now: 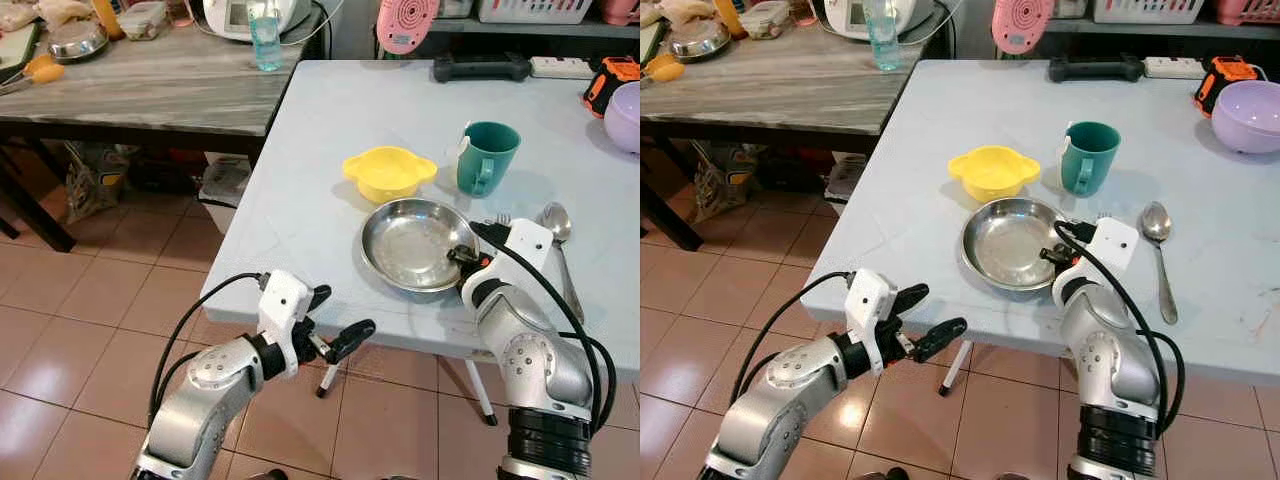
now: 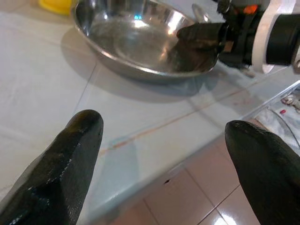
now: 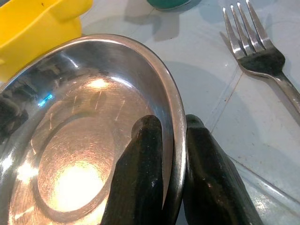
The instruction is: Setting the table
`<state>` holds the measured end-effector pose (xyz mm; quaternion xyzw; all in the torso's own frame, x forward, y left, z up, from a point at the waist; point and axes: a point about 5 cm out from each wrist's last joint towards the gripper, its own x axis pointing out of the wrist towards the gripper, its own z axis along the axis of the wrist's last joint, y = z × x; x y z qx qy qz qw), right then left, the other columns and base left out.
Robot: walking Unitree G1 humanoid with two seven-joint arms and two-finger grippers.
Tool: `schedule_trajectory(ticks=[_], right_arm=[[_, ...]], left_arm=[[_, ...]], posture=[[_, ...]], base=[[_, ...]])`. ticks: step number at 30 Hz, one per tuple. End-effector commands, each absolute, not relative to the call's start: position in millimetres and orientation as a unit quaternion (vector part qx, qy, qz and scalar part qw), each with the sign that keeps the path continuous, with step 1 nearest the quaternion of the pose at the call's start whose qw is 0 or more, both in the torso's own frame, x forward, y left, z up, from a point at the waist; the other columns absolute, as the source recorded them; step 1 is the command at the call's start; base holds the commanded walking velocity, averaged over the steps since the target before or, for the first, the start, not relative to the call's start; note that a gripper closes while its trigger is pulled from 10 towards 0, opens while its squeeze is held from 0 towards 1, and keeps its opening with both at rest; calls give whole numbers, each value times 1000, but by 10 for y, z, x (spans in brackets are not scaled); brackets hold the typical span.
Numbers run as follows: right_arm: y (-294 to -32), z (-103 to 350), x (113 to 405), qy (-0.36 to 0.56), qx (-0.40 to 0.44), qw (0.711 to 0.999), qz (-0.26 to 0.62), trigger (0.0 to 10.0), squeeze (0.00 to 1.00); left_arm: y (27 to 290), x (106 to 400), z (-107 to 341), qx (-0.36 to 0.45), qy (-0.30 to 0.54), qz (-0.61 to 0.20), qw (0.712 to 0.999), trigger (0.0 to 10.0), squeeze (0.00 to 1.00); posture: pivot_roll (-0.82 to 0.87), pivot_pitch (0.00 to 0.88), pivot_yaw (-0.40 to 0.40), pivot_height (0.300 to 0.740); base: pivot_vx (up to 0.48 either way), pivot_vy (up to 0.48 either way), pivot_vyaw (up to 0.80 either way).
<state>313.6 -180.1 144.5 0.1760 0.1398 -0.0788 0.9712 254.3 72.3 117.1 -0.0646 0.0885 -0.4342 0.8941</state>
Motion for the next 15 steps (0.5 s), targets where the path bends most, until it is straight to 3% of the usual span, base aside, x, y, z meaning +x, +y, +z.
schedule_trajectory(ticks=[1,12,15], right_arm=[[-1772,1268,3099,182,170,965,-80,0,0],[-1808,1215,3074,186,165,965,-87,0,0],[-1815,1245,3066,172,162,968,-82,0,0]], left_arm=[[761,2568,1227,-65,74,-428,898,10000,0],[757,2626,1293,-67,58,-420,903,10000,0],[835,2737,1293,-51,46,-366,928,10000,0]], posture=[[-96,125,72,740],[-94,95,75,740],[-94,79,73,740]], base=[[0,0,0],[0,0,0],[0,0,0]])
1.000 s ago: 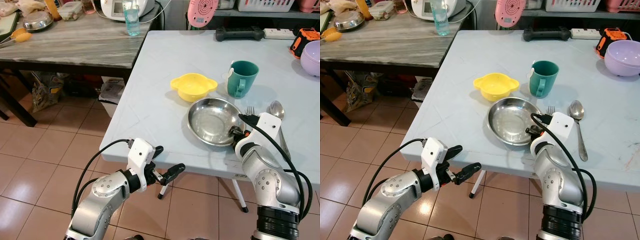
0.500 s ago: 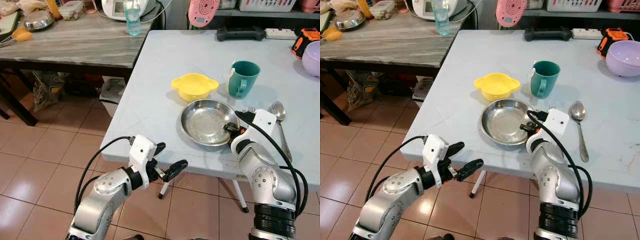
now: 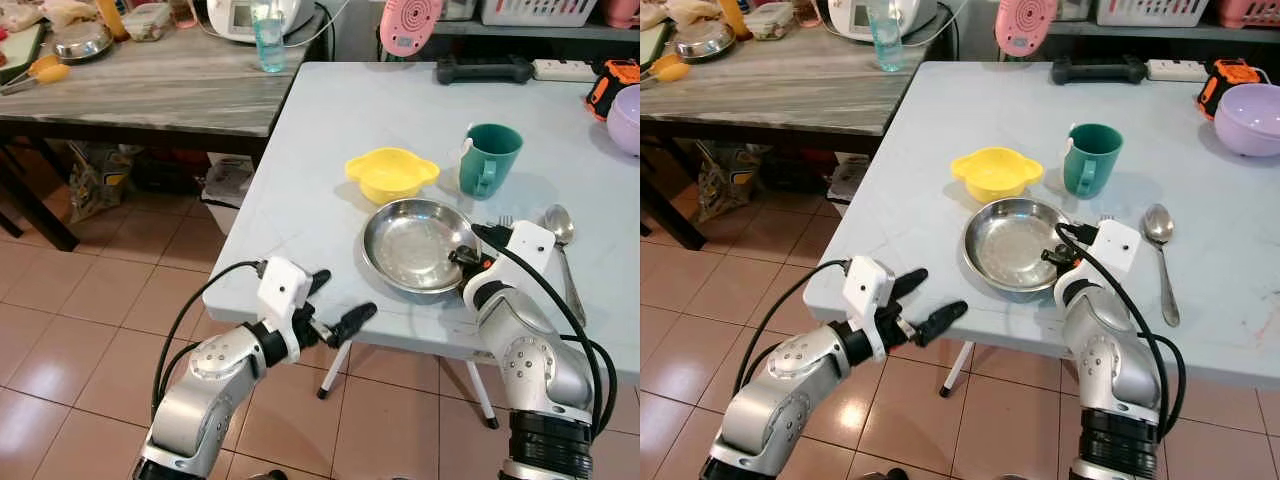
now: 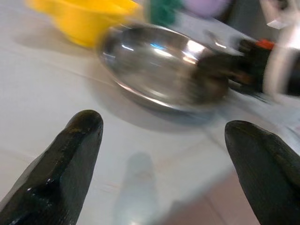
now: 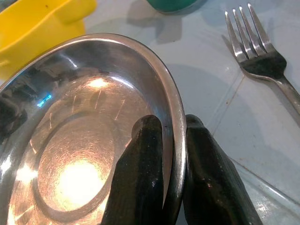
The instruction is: Setting the table
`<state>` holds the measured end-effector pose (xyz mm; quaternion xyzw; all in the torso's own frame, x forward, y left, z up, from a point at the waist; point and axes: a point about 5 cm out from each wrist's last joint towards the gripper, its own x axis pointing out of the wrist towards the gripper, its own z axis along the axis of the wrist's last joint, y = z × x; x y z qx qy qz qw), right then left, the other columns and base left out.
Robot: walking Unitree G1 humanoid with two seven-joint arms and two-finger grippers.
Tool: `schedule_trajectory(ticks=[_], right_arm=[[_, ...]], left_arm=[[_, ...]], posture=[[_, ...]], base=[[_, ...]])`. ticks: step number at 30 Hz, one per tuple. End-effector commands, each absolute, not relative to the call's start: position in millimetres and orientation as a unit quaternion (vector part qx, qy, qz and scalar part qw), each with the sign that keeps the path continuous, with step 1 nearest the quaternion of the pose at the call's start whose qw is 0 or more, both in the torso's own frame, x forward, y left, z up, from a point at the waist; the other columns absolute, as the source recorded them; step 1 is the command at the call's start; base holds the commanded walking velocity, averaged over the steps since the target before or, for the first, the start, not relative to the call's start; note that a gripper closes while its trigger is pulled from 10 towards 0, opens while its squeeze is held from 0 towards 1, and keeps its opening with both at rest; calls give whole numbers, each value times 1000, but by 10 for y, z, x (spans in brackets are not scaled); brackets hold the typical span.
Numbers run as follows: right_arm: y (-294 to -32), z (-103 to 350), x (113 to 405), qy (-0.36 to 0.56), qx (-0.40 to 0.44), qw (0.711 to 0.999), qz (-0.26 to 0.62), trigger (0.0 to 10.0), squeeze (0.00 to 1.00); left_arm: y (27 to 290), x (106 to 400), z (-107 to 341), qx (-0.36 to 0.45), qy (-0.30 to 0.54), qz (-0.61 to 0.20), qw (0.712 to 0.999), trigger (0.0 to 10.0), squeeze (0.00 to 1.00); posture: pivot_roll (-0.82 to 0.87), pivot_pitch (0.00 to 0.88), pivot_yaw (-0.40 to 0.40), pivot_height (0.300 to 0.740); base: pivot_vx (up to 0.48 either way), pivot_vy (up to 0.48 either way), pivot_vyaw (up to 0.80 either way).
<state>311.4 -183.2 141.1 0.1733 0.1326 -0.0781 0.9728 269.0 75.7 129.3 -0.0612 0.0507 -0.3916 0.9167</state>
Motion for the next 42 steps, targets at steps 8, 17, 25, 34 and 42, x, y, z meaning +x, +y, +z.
schedule_trajectory(ticks=[8,17,25,34,42], right_arm=[[-1757,1355,2975,112,191,974,-44,0,0],[-1782,1482,2796,32,187,981,-46,0,0],[-1817,1616,2721,-23,204,977,-54,0,0],[-1857,1584,2656,-22,179,981,-72,10000,0],[-1862,1608,2646,-29,162,984,-67,10000,0]], left_arm=[[1188,3033,1357,-50,11,-196,979,10000,0],[1319,3108,1365,-48,-2,-139,989,10000,0],[1350,3128,1331,-42,-2,-116,992,10000,0],[1369,3142,1322,-39,-2,-107,994,10000,0],[1376,3123,1279,-40,9,-100,994,10000,0]], posture=[[-91,47,77,740],[-90,32,84,740],[-96,27,91,740],[-97,40,94,740],[-99,46,90,740]], base=[[0,0,0],[0,0,0],[0,0,0],[0,0,-106],[0,60,-254]])
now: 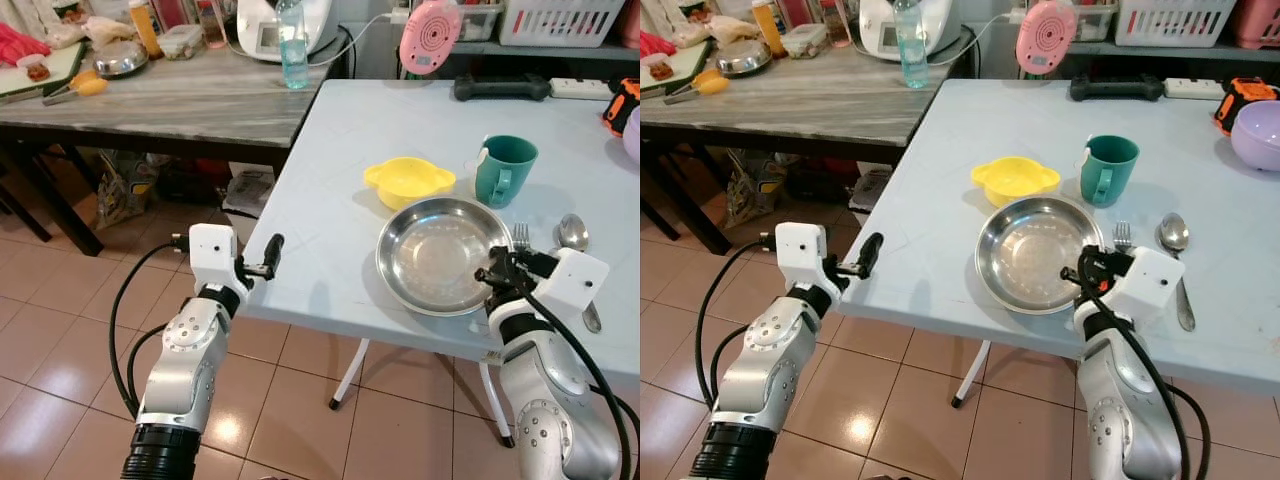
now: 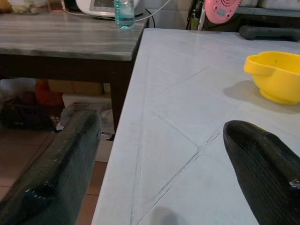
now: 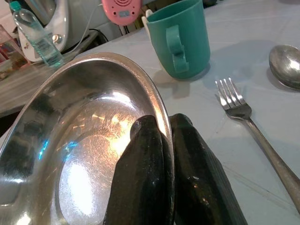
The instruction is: Setting the table
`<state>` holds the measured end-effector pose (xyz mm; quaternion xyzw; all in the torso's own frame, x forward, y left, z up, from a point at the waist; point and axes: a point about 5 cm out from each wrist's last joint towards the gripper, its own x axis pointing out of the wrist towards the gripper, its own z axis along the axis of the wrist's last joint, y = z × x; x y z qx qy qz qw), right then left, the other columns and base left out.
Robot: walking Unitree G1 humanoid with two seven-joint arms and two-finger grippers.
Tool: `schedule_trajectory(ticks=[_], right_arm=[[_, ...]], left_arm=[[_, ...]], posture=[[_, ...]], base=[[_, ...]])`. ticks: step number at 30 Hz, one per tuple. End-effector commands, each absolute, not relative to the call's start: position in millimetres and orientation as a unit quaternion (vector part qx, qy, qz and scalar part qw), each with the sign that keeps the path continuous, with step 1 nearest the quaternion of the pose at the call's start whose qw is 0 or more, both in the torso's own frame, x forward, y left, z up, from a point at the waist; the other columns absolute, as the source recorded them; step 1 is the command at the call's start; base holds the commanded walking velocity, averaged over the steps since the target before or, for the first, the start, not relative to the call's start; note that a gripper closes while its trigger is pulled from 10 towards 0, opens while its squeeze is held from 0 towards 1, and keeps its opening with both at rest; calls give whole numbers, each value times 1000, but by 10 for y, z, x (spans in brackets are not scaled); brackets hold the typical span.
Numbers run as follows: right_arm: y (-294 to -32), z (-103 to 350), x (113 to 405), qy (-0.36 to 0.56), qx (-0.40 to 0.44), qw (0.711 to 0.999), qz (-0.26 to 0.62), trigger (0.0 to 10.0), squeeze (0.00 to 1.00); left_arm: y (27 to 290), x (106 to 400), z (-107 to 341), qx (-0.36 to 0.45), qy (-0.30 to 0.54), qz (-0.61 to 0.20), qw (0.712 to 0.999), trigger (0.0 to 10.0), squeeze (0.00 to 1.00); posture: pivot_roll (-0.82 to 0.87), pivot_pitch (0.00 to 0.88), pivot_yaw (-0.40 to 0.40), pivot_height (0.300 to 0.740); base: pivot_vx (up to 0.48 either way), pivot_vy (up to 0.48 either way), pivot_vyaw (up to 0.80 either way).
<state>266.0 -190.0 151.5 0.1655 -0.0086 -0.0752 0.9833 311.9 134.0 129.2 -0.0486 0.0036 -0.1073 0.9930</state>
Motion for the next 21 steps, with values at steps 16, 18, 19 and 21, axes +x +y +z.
schedule_trajectory(ticks=[16,18,19,21], right_arm=[[-1876,1654,2660,-43,144,986,-69,10000,0],[-1877,1655,2660,-43,144,986,-69,10000,0],[-1877,1655,2659,-43,143,986,-70,10000,0],[-1881,1655,2659,-44,142,986,-71,10000,0]], left_arm=[[1358,3155,1300,-40,-4,-97,995,10000,0],[1354,3155,1301,-41,-4,-97,994,10000,0],[1353,3155,1301,-41,-4,-97,994,10000,0],[1351,3158,1302,-43,-5,-97,994,10000,0]], posture=[[-105,45,87,740],[-104,45,87,740],[-104,45,87,740],[-104,43,87,740]], base=[[0,472,0],[0,480,0],[0,480,0],[0,480,0]])
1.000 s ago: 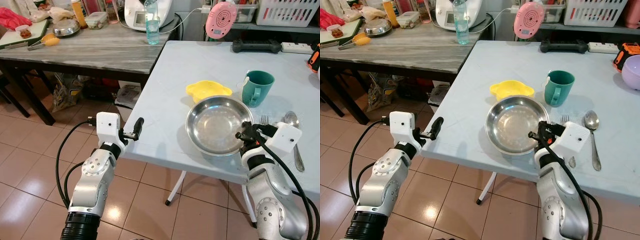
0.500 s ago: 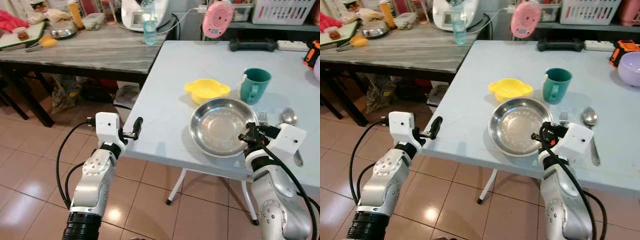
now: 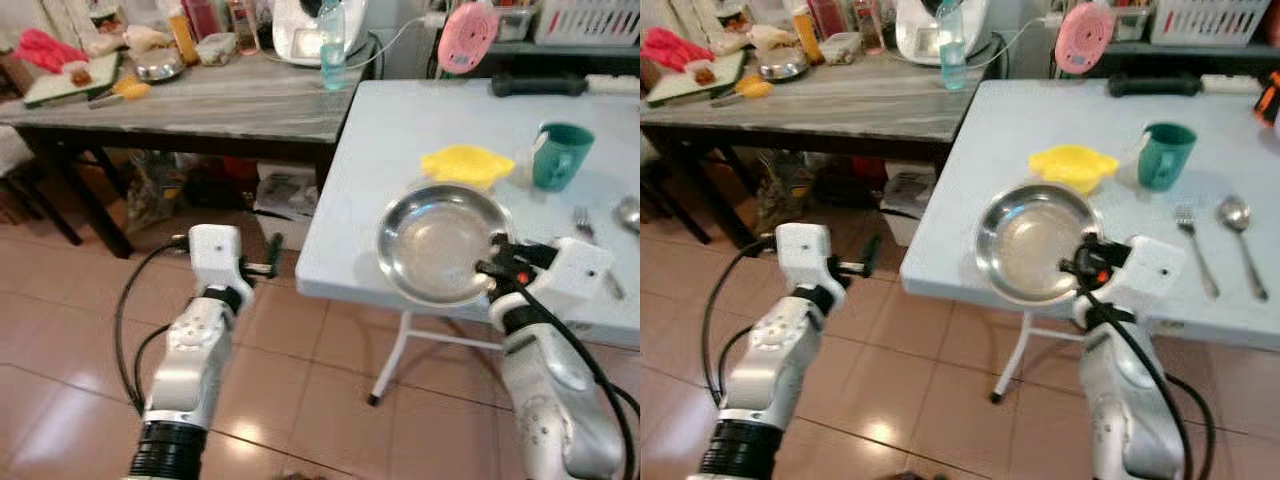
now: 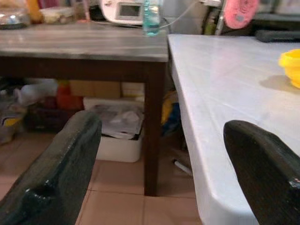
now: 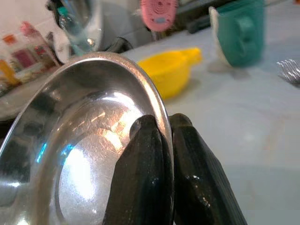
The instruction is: Setting the table
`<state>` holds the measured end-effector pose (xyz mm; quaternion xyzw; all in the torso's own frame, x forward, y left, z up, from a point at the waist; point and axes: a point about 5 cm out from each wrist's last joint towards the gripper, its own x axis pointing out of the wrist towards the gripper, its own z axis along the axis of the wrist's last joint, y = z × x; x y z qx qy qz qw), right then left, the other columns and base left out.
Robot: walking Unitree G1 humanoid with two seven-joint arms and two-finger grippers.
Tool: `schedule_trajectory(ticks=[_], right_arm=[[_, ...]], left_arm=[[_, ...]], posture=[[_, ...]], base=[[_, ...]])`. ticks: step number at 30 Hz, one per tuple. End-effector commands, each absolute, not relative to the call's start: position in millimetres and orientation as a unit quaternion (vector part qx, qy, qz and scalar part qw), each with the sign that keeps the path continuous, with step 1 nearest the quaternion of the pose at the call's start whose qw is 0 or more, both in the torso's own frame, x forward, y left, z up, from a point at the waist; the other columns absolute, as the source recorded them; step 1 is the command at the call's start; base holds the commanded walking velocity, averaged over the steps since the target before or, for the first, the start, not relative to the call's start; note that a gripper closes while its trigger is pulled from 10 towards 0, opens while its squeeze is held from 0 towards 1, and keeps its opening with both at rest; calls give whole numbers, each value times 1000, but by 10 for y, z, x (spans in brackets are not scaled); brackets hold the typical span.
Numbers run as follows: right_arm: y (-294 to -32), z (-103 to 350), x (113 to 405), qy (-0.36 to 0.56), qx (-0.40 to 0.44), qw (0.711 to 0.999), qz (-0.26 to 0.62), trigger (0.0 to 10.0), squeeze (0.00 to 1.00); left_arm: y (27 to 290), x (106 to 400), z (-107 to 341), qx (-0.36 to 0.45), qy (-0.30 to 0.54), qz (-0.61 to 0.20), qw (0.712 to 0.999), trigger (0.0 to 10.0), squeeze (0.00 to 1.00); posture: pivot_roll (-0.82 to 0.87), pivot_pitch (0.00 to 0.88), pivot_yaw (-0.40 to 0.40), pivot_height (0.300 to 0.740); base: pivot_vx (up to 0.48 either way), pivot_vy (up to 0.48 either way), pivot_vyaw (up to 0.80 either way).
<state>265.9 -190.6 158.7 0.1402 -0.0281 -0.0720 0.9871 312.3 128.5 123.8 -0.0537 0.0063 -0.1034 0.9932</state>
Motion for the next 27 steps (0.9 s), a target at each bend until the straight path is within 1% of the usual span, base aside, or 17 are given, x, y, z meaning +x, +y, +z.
schedule_trajectory(ticks=[1,21,24,27], right_arm=[[-1882,1655,2659,-45,142,986,-71,10000,0],[-1973,1679,2664,-61,128,984,-104,10000,0],[-2004,1667,2653,-60,126,984,-113,10000,0],[-2015,1669,2651,-61,123,984,-114,10000,0]], left_arm=[[1351,3161,1302,-43,-6,-96,994,10000,0],[1349,3170,1303,-32,-22,-102,994,10000,0],[1327,3164,1330,-22,-37,-104,994,10000,0],[1314,3156,1341,-50,-34,-119,991,10000,0]], posture=[[-104,43,87,740],[-93,35,96,740],[-93,35,96,740],[-93,33,97,740]], base=[[0,480,0],[0,480,0],[0,101,0],[0,0,0]])
